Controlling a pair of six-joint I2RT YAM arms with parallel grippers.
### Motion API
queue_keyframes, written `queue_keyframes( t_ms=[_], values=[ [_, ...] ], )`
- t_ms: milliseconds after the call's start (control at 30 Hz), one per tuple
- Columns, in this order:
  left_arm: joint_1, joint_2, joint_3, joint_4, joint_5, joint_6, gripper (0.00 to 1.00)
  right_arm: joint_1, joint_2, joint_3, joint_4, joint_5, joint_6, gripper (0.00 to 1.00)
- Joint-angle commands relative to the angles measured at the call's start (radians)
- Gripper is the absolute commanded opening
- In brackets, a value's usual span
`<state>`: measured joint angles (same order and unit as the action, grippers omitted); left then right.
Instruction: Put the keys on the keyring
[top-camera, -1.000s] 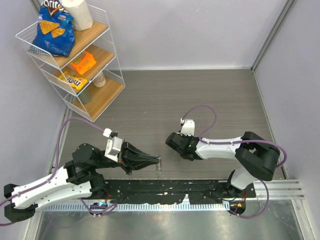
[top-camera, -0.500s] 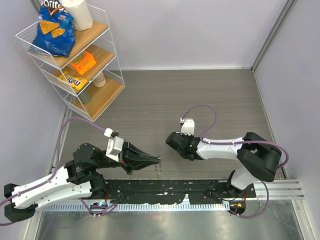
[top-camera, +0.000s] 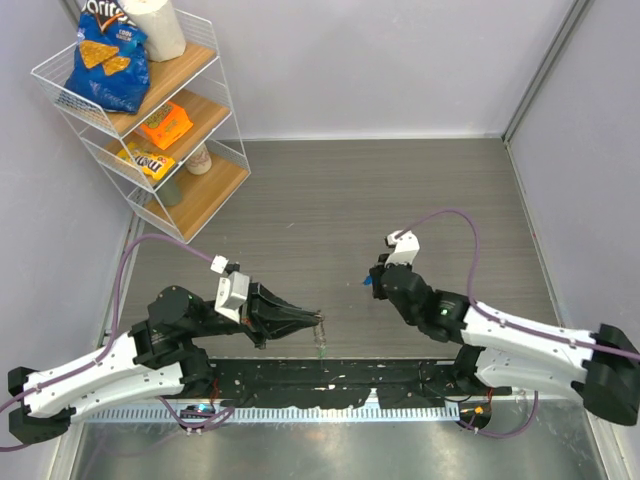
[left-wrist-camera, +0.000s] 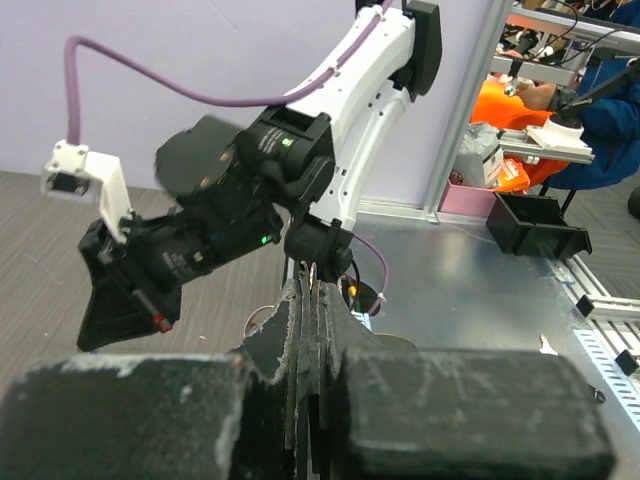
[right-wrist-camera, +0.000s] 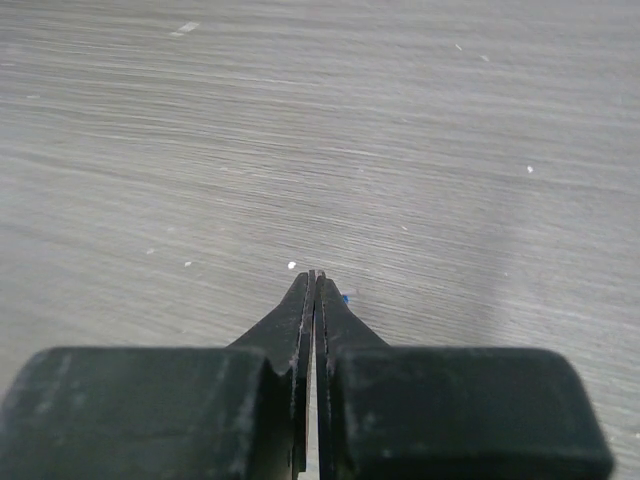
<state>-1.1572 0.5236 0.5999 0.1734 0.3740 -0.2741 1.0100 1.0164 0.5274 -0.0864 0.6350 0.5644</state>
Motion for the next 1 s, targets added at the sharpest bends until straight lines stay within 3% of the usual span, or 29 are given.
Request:
queue_keyframes(
  t_ms=[0, 133, 500, 767, 967],
  values=[
    [-0.001, -0.002, 0.052, 0.04, -0.003, 0.021, 0.0, -0.01, -0.189, -0.033, 0.08, -0.153, -0.188, 0.05],
    [-0.001, -0.002, 0.06, 0.037, 0.02, 0.021, 0.0, -0.016, -0.312, 0.014, 0.018, -0.312, -0.285, 0.05],
    [-0.001, 0.003, 0.072, 0.06, 0.097, 0.0, 0.0, -0.016, -0.421, 0.256, -0.162, -0.762, -0.458, 0.05],
    [-0.002, 0.016, 0.086, 0.097, 0.174, -0.014, 0.0, -0.016, -0.384, 0.445, -0.262, -1.066, -0.509, 0.05],
    [-0.001, 0.038, 0.1, 0.126, 0.235, -0.03, 0.0, -0.016, -0.342, 0.502, -0.234, -1.212, -0.515, 0.05]
  ],
)
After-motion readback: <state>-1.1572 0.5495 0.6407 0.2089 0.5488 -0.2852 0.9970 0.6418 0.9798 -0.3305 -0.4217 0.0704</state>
